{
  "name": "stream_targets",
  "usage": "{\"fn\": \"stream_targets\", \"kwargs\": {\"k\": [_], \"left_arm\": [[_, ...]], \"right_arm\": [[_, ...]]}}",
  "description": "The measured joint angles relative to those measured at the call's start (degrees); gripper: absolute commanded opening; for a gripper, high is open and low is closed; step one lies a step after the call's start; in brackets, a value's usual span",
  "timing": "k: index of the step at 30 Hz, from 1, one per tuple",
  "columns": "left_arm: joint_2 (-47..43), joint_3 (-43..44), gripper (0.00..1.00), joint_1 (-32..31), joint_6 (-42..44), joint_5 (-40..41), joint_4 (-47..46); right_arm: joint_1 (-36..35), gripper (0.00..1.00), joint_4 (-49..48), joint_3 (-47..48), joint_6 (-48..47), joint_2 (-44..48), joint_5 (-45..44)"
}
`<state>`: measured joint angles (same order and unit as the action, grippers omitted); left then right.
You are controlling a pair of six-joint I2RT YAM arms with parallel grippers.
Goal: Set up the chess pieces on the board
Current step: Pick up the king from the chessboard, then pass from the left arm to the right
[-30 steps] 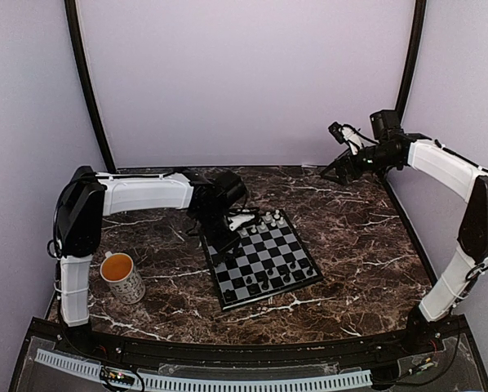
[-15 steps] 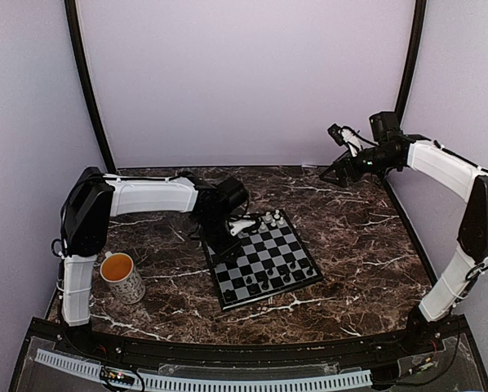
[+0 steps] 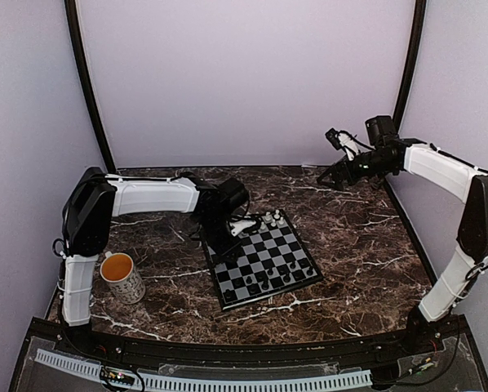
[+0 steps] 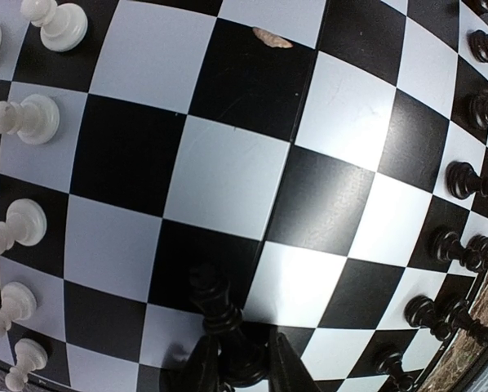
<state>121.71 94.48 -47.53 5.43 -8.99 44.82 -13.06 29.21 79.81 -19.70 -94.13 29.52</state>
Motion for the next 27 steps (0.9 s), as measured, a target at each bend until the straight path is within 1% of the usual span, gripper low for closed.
{"fn": "stream_targets", "kwargs": {"k": [2, 6, 9, 11, 15, 19, 22, 27], "left_arm": [[0.0, 0.0, 0.09, 0.0, -0.07, 0.02, -0.09], [-0.79, -1.22, 0.09, 0.0, -0.09, 0.26, -2.6], [-3.69, -4.37, 0.08, 0.0, -0.09, 0.2, -6.01], [-6.86, -7.04, 0.08, 0.0, -0.09, -0.33, -9.2], [-14.14, -12.28, 0.08, 0.0, -0.11, -2.95, -16.83], [-17.64, -14.62, 0.09, 0.0, -0.2, -6.4, -22.16], [-18.03, -15.65, 0.1, -0.02, -0.37, -8.66, -24.76], [-18.03, -17.31, 0.1, -0.13, -0.7, -11.32, -26.77]], "right_arm": [[0.42, 0.99, 0.0, 0.2, 0.9, -0.11, 0.59], [0.96, 0.94, 2.86, 3.96, 1.81, -2.67, 4.96], [0.96, 0.9, 5.31, 6.78, 1.88, -5.05, 10.08], [0.2, 0.86, 7.65, 8.39, 1.6, -6.56, 13.53], [-4.39, 0.77, 13.75, 11.93, -0.42, -10.91, 18.36], [-11.19, 0.74, 21.22, 15.5, -3.78, -17.03, 21.81], [-15.54, 0.71, 25.27, 16.68, -5.38, -20.35, 23.67], [-18.88, 0.65, 27.96, 18.88, -5.51, -21.64, 26.38]]}}
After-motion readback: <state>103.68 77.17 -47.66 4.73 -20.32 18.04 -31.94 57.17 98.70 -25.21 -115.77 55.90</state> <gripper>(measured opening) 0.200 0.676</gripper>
